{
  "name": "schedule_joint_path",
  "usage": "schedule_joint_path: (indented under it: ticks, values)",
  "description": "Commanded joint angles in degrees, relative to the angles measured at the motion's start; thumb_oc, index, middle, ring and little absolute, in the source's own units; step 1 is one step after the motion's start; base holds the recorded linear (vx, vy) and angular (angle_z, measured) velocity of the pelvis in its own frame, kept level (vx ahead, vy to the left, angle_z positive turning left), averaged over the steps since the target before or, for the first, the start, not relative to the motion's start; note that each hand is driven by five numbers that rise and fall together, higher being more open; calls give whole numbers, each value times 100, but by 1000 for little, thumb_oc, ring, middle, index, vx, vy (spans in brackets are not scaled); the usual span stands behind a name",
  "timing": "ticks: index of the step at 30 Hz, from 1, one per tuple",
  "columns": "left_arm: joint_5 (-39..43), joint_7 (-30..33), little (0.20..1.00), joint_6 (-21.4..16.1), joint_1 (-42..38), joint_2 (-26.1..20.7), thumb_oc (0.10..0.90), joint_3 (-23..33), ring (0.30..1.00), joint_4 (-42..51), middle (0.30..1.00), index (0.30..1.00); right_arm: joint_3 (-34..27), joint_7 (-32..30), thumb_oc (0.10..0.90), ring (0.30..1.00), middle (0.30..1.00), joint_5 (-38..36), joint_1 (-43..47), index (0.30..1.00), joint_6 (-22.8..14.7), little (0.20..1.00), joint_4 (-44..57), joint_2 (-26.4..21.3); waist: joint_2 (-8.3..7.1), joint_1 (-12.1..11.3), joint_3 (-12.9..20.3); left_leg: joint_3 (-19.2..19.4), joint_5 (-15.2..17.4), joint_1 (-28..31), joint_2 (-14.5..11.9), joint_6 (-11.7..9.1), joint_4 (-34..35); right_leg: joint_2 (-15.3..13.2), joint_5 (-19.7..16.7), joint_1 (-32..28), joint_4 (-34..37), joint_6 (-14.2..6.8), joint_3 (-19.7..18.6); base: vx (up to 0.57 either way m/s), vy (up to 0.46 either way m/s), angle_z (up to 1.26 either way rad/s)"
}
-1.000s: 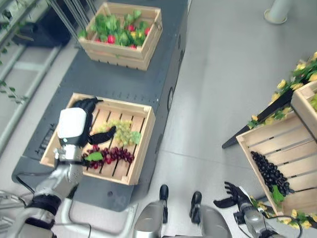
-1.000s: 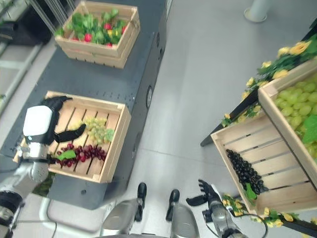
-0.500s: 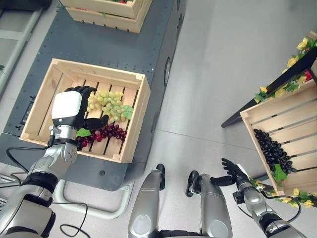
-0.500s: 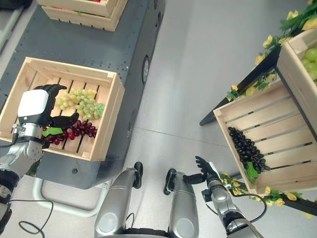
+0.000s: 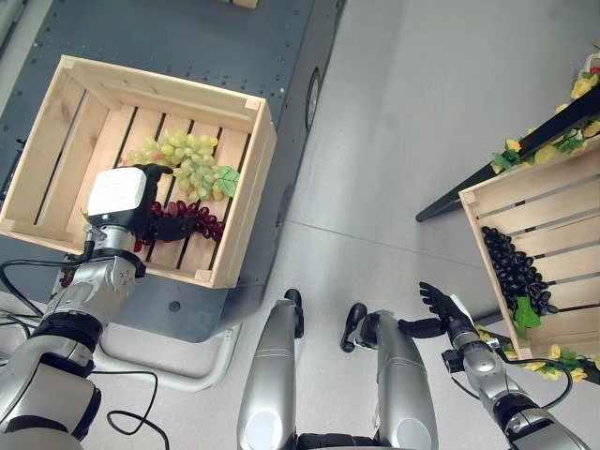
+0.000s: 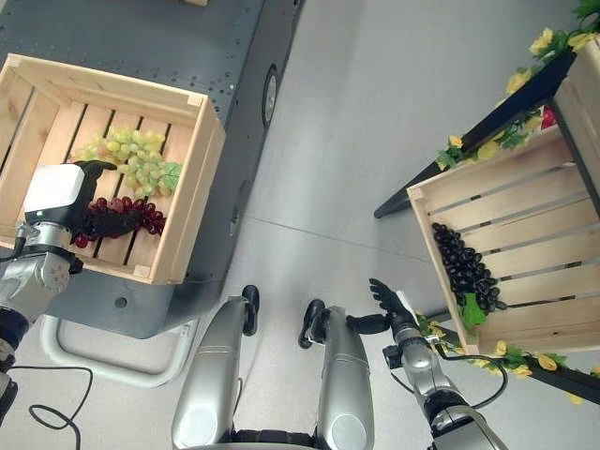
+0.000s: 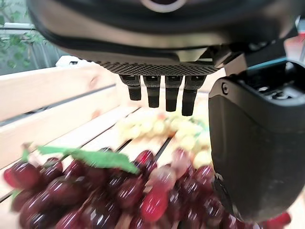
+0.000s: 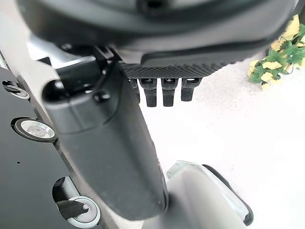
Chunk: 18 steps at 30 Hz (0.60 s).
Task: Pick up the fruits from the basket on one side to the basket on the other side
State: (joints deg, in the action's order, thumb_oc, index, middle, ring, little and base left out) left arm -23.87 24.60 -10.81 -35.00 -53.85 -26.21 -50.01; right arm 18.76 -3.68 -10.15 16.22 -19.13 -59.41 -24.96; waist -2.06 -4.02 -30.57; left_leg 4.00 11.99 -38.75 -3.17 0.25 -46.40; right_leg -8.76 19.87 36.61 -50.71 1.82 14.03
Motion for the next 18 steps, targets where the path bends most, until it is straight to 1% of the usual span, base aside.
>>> schedule_joint_path:
  ticks: [1, 5, 9, 11, 14, 16, 18]
  values:
    - [150, 146, 900, 49, -367, -729, 800, 354, 900, 54, 900, 900, 35, -195, 800, 900, 900, -254, -240, 900, -195, 900, -13, -316, 113, 27, 78, 406, 76, 475, 155, 247, 425, -83, -396, -457, 306, -93, 110, -29, 4, 8]
    - [60, 19, 900, 89, -307, -757, 800, 350, 900, -32, 900, 900, -12, -180, 800, 900, 900, -243, -237, 900, -193, 900, -33, -346, 148, 19, 78, 395, 55, 520, 165, 240, 506, -119, -406, -470, 329, -109, 122, -13, 0, 2]
    - [157, -8, 900, 151, -126, -734, 800, 470, 900, -41, 900, 900, -26, -174, 800, 900, 900, -223, -244, 900, -161, 900, -40, -363, 179, -3, 78, 404, 55, 606, 178, 241, 567, -146, -426, -550, 398, -121, 149, -11, 21, 4]
    - [25, -37, 900, 232, -92, -708, 800, 499, 900, -35, 900, 900, -39, -153, 800, 900, 900, -246, -251, 900, -153, 900, -20, -355, 167, -7, 78, 399, 52, 608, 179, 244, 573, -161, -458, -541, 383, -138, 155, -2, 17, 6]
    - [-147, -10, 900, 247, -194, -665, 800, 410, 900, -112, 900, 900, 19, -140, 800, 900, 900, -297, -217, 900, -177, 900, 27, -336, 119, -6, 78, 405, 48, 550, 154, 258, 586, -169, -495, -480, 378, -145, 182, -7, -4, 5]
    - [-190, 7, 900, 266, -302, -676, 800, 310, 900, -127, 900, 900, 48, -144, 800, 900, 900, -315, -188, 900, -177, 900, 29, -325, 96, -5, 78, 405, 35, 499, 141, 255, 594, -162, -527, -429, 382, -158, 192, 0, 0, 0]
    - [-151, -59, 900, 338, -552, -630, 800, 92, 900, -170, 900, 900, 117, -197, 800, 900, 900, -370, -105, 900, -182, 900, 44, -316, 58, 13, 78, 412, 31, 361, 108, 267, 578, -157, -595, -274, 366, -181, 199, -34, -5, 6]
